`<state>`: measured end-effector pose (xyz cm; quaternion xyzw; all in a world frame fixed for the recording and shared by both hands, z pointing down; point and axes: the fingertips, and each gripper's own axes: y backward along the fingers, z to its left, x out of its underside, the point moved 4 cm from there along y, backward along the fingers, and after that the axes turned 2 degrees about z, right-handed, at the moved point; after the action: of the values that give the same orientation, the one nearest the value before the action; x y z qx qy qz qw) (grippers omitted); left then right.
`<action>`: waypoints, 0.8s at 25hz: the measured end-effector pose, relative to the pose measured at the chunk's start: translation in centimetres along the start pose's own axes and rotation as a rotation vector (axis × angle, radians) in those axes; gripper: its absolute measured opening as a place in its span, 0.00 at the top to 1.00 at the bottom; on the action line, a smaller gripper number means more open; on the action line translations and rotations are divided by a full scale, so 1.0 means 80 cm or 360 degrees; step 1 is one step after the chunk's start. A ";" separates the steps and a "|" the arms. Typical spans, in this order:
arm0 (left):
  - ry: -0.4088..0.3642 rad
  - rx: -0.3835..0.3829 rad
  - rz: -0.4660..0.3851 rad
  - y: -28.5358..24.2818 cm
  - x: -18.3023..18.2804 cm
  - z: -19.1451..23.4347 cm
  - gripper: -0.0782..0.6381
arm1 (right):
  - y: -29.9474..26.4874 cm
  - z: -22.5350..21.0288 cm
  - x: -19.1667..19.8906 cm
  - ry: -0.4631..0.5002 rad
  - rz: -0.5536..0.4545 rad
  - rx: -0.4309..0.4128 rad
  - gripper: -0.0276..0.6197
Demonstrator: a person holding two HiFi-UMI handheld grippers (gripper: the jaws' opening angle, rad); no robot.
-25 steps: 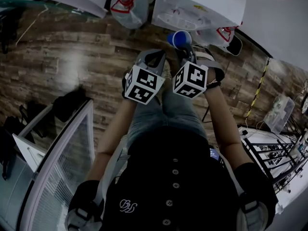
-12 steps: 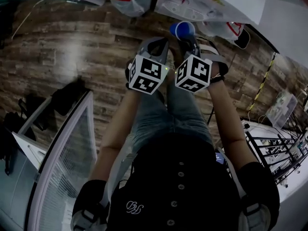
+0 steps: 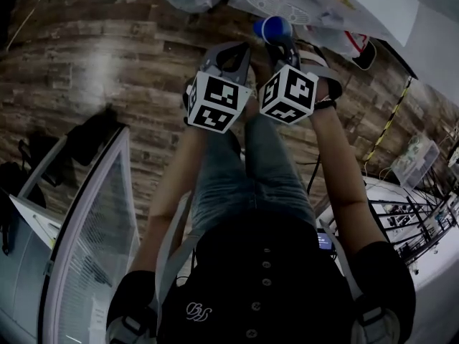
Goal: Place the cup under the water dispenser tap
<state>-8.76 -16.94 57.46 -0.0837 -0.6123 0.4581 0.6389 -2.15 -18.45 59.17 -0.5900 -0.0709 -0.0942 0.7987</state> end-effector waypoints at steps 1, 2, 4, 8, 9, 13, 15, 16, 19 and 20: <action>0.0001 -0.0008 0.0005 -0.003 0.004 0.002 0.88 | -0.005 -0.001 0.001 0.0010 0.0003 -0.0004 0.92; 0.0003 -0.0017 0.0012 -0.006 0.008 0.003 0.88 | -0.011 -0.001 0.002 0.0024 0.0006 -0.0010 0.92; 0.0017 -0.0027 0.0022 -0.014 0.016 0.004 0.88 | -0.022 0.001 0.006 0.0059 0.0012 -0.0017 0.92; 0.0014 -0.0033 0.0026 -0.031 0.024 0.010 0.88 | -0.040 0.001 0.011 0.0093 0.0027 -0.0027 0.92; 0.0006 -0.0039 0.0024 -0.035 0.024 0.013 0.88 | -0.044 0.001 0.013 0.0096 0.0029 -0.0033 0.92; -0.0002 -0.0043 0.0026 -0.051 0.019 0.019 0.88 | -0.061 -0.003 0.021 0.0103 0.0025 -0.0030 0.92; -0.0011 -0.0047 0.0036 -0.056 0.017 0.021 0.88 | -0.068 -0.005 0.025 0.0095 0.0022 -0.0019 0.92; -0.0014 -0.0051 0.0041 -0.058 0.017 0.022 0.88 | -0.072 -0.006 0.026 0.0089 0.0023 -0.0020 0.92; 0.0004 -0.0050 0.0067 -0.065 0.020 0.026 0.88 | -0.082 -0.008 0.030 0.0074 0.0034 -0.0034 0.92; 0.0013 -0.0046 0.0074 -0.067 0.021 0.027 0.88 | -0.086 -0.009 0.030 0.0067 0.0038 -0.0040 0.92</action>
<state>-8.32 -19.82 62.75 -0.1089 -0.6142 0.4637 0.6292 -1.41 -21.27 65.88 -0.5988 -0.0459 -0.0978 0.7936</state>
